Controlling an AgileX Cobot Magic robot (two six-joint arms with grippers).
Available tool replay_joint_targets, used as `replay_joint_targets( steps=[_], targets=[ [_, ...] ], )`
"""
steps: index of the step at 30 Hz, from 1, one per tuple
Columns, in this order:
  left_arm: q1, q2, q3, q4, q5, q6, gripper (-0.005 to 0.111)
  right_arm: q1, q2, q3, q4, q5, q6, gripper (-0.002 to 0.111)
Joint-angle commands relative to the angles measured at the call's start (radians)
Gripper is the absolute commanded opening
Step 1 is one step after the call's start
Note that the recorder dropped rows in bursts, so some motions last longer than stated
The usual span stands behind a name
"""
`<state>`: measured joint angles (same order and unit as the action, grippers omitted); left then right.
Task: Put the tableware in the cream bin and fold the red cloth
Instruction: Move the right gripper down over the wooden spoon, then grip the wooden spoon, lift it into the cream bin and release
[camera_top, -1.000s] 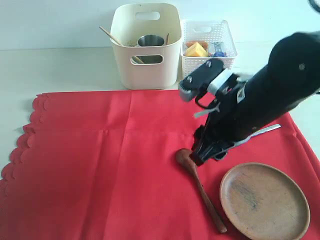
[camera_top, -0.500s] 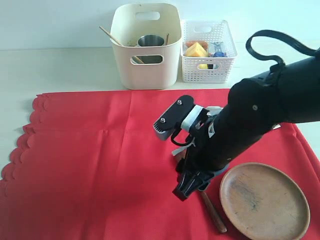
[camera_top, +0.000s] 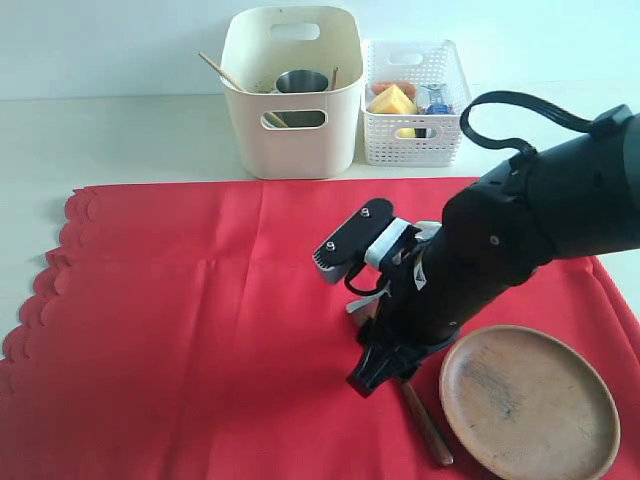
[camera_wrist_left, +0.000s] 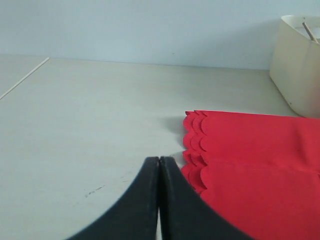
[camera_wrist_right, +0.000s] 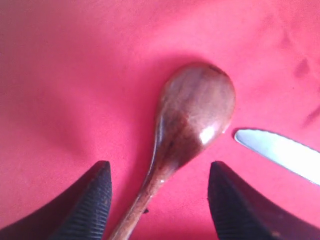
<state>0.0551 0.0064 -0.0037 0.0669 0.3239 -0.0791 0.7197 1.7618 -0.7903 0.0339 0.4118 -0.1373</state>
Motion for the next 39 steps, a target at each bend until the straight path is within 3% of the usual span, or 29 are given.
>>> replay_joint_targets(
  steps=[1, 4, 10, 14, 27, 34, 39],
  targets=[
    [-0.005, -0.006, 0.004, -0.002, -0.004, -0.003, 0.001, 0.002, 0.040, 0.006, 0.006, -0.019, 0.011, 0.053],
    [-0.005, -0.006, 0.004, -0.002, -0.004, -0.003, 0.001, 0.002, 0.065, 0.006, 0.011, -0.022, 0.010, 0.045],
    [-0.005, -0.006, 0.004, -0.002, -0.004, -0.003, 0.001, 0.002, 0.088, 0.006, 0.020, -0.038, 0.009, 0.014],
    [-0.005, -0.006, 0.004, -0.002, -0.004, -0.003, 0.001, 0.002, 0.088, 0.006, 0.035, -0.036, 0.010, 0.000],
    [-0.005, -0.006, 0.004, -0.002, -0.004, -0.003, 0.001, 0.002, -0.057, 0.006, 0.120, -0.079, 0.008, 0.000],
    [-0.005, -0.006, 0.004, -0.002, -0.004, -0.003, 0.001, 0.002, -0.139, 0.004, 0.226, -0.246, 0.008, 0.000],
    [-0.005, -0.006, 0.004, -0.002, -0.004, -0.003, 0.001, 0.000, -0.167, -0.031, 0.168, -0.370, 0.006, 0.000]
  ],
)
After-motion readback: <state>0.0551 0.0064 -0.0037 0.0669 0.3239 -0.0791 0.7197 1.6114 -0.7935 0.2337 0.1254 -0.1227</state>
